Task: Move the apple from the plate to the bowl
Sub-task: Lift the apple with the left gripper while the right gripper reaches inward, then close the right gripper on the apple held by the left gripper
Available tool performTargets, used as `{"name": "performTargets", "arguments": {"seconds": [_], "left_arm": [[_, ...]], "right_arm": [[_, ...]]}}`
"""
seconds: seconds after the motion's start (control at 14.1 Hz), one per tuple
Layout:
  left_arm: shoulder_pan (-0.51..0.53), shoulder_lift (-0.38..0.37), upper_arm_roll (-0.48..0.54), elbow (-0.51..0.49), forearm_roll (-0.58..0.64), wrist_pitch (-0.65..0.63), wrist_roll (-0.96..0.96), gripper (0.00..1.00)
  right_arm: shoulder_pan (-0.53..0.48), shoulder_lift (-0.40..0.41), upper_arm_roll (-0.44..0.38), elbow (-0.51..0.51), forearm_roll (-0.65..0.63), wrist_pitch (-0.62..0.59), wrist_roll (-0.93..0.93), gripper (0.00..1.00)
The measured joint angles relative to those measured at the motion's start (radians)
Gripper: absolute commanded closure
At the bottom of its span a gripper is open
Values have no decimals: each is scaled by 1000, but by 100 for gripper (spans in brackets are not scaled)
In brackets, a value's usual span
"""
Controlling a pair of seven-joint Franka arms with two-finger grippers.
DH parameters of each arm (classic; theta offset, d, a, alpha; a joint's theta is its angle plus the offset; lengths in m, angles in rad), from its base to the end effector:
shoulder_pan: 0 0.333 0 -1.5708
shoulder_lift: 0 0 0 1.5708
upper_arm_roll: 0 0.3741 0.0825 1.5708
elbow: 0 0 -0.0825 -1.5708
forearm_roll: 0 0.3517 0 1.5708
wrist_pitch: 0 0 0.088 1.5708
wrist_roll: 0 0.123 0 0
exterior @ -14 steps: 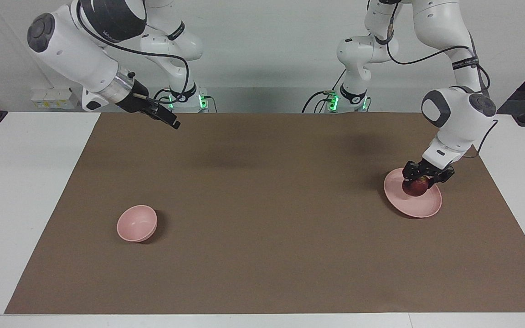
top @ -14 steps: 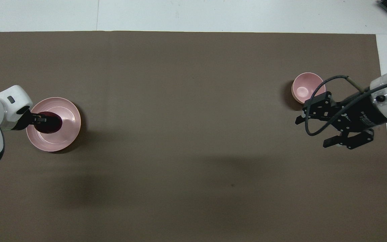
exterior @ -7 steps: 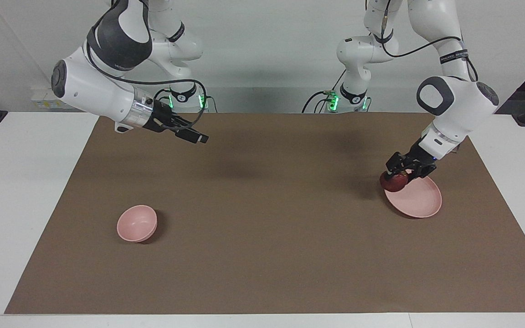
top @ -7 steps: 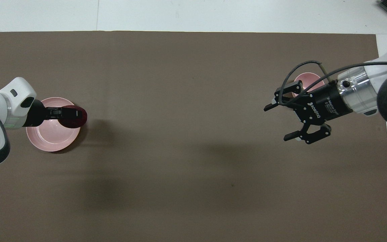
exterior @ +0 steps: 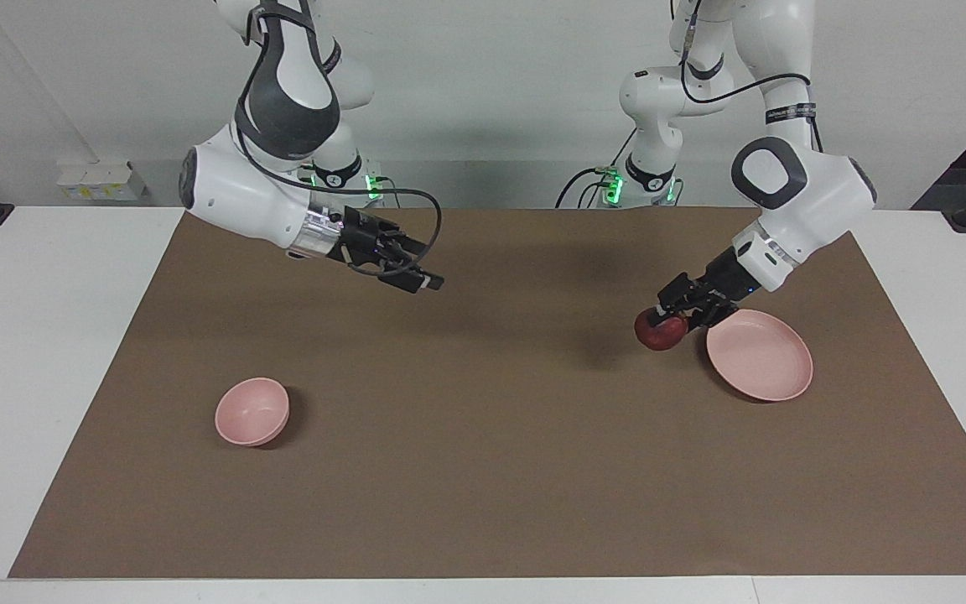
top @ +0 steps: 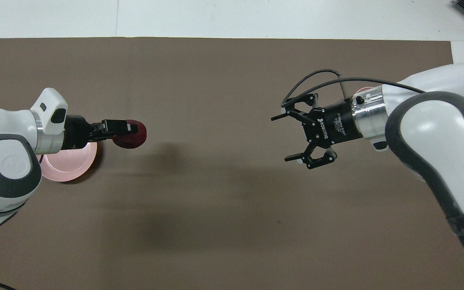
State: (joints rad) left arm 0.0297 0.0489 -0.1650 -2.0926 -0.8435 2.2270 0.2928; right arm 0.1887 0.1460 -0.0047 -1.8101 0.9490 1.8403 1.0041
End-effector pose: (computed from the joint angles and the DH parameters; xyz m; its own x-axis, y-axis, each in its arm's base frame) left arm 0.5380 -0.1049 0.4800 0.9888 0.1131 0.0971 0.0263 -0.7736 0.6331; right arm 0.5571 0.1825 0.5398 0.3601 -0.5515 -0.7524 -0.9266 -0.3050 -0.2199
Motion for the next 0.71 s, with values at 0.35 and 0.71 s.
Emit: {"name": "performTargets", "arguments": {"seconds": [0.35,0.71], "left_arm": [[0,-5,-91,0,-203,83,-3,100],[0,-15,-183,-5,-337,173,-5,100]], "right_arm": [[105,61,1,-27,116,191,59,0],[198,158,1,-23,291,372,61,0]]}}
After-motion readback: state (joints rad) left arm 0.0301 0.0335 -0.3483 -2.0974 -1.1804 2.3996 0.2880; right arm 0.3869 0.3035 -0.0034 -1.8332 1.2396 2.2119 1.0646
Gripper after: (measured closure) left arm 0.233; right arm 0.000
